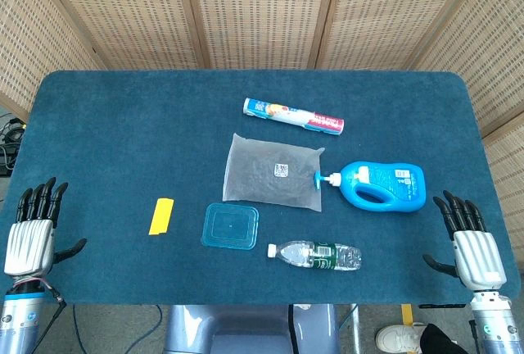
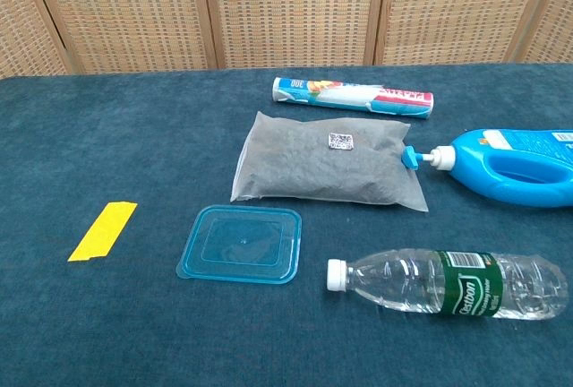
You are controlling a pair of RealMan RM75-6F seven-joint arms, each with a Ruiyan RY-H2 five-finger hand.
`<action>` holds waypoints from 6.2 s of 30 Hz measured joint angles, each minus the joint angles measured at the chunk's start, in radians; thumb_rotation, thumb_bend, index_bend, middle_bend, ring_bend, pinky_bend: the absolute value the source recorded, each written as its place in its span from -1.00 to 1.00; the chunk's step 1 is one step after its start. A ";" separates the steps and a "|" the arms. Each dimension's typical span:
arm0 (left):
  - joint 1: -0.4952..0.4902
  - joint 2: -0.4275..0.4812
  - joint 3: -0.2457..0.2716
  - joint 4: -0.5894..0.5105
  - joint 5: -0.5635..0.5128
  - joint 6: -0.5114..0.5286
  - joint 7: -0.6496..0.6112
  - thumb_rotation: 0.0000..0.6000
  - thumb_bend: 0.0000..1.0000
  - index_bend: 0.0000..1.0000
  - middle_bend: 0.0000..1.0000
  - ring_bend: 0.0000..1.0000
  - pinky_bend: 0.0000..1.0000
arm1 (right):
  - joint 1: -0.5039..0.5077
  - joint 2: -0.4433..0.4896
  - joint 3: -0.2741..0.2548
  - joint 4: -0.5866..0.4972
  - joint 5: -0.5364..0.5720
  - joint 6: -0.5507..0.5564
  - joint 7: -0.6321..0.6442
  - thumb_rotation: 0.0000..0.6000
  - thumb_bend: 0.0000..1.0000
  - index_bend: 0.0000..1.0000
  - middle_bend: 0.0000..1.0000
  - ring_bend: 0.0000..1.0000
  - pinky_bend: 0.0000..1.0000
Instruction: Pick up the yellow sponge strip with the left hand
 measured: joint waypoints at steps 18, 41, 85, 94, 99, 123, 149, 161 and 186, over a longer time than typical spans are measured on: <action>-0.005 0.000 0.003 -0.002 0.002 -0.013 -0.010 1.00 -0.75 -1.00 -1.00 -1.00 -1.00 | 0.004 0.006 -0.001 -0.008 0.010 -0.021 -0.007 1.00 -1.00 -1.00 -1.00 -1.00 -1.00; -0.098 -0.137 0.019 0.077 -0.028 -0.186 0.104 1.00 -0.66 -1.00 -1.00 -1.00 -1.00 | 0.005 0.017 0.001 -0.013 0.022 -0.034 0.007 1.00 -1.00 -1.00 -1.00 -1.00 -1.00; -0.297 -0.415 -0.029 0.370 -0.225 -0.397 0.239 1.00 0.07 -1.00 -1.00 -1.00 -1.00 | 0.005 0.034 0.009 -0.002 0.030 -0.039 0.068 1.00 -1.00 -1.00 -1.00 -1.00 -1.00; -0.304 -0.418 -0.033 0.371 -0.228 -0.378 0.249 1.00 0.46 -1.00 -1.00 -1.00 -1.00 | 0.005 0.035 0.009 -0.003 0.031 -0.039 0.069 1.00 -1.00 -1.00 -1.00 -1.00 -1.00; -0.302 -0.406 -0.035 0.352 -0.224 -0.365 0.236 1.00 0.47 -1.00 -1.00 -1.00 -1.00 | 0.004 0.035 0.010 -0.004 0.031 -0.039 0.069 1.00 -1.00 -1.00 -1.00 -1.00 -1.00; -0.271 -0.347 -0.010 0.276 -0.216 -0.318 0.166 1.00 -0.27 -0.20 -1.00 -1.00 -1.00 | 0.004 0.037 0.009 -0.009 0.033 -0.042 0.064 1.00 -1.00 -1.00 -1.00 -1.00 -1.00; -0.281 -0.410 -0.009 0.345 -0.255 -0.327 0.213 1.00 -0.39 -0.11 -1.00 -1.00 -1.00 | 0.003 0.038 0.010 -0.010 0.032 -0.038 0.070 1.00 -1.00 -1.00 -1.00 -1.00 -1.00; -0.292 -0.457 -0.014 0.398 -0.287 -0.353 0.222 1.00 -0.28 0.09 -1.00 -1.00 -1.00 | 0.003 0.039 0.008 -0.011 0.028 -0.038 0.071 1.00 -1.00 -1.00 -1.00 -1.00 -1.00; -0.312 -0.439 -0.045 0.401 -0.289 -0.364 0.190 1.00 -0.07 0.21 -1.00 -1.00 -1.00 | 0.003 0.038 0.008 -0.011 0.027 -0.039 0.072 1.00 -1.00 -1.00 -1.00 -1.00 -1.00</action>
